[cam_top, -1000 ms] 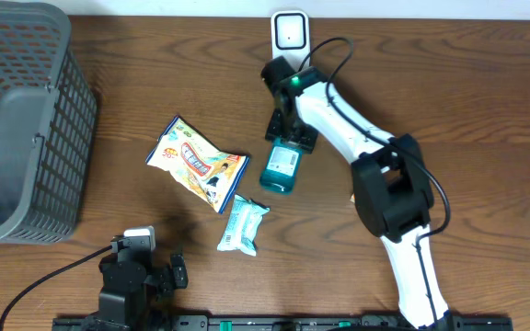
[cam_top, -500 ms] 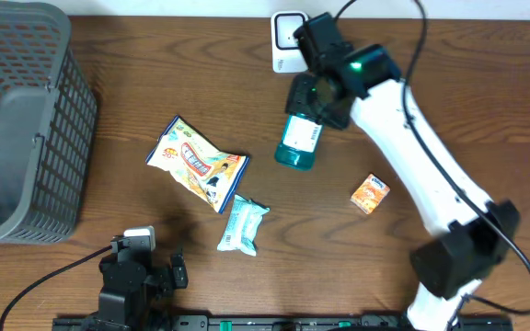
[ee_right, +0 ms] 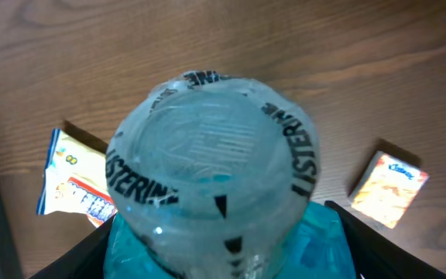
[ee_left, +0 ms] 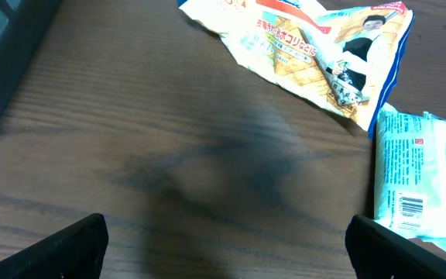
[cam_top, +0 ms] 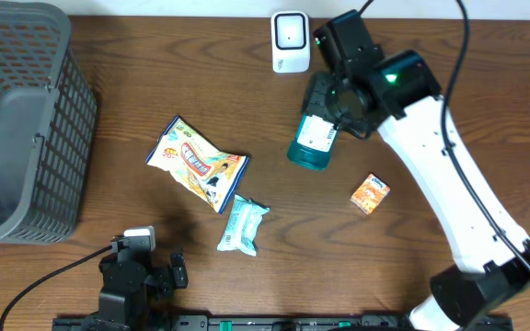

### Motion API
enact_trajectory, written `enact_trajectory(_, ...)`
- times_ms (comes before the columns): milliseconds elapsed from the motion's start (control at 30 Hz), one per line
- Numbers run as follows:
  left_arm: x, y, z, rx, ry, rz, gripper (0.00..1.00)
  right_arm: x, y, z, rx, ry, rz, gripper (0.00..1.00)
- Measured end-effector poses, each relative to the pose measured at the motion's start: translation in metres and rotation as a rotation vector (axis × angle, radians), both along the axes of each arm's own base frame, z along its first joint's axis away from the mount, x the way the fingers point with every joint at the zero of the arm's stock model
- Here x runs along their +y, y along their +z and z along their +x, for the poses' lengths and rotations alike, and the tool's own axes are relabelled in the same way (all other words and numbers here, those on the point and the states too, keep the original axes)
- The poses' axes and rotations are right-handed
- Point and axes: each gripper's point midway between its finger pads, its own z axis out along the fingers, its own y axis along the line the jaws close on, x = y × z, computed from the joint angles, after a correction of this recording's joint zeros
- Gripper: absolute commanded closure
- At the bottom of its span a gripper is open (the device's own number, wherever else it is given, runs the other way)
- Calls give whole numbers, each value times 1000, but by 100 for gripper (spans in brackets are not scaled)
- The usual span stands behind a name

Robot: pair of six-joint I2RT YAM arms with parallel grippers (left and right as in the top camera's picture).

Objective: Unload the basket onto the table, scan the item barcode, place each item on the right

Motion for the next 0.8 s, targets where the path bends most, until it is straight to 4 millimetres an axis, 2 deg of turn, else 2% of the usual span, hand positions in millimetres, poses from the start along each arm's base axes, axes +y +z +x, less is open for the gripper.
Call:
enact_trajectory(133,0,0,0,0,0,0,2,-8,10,-7,-16,-11,-15,56)
enact_trajectory(333,0,0,0,0,0,0,2,-15,9,-9,-12,-26,-48,57)
enact_trajectory(467,0,0,0,0,0,0,2,-17,9,-7,-21,-33,-56,60)
enact_trajectory(600,0,0,0,0,0,0,2,-24,14,3,-75,-62,-90,60)
enact_trajectory(800,0,0,0,0,0,0,2,-48,33,30,-232,-169,-209,60)
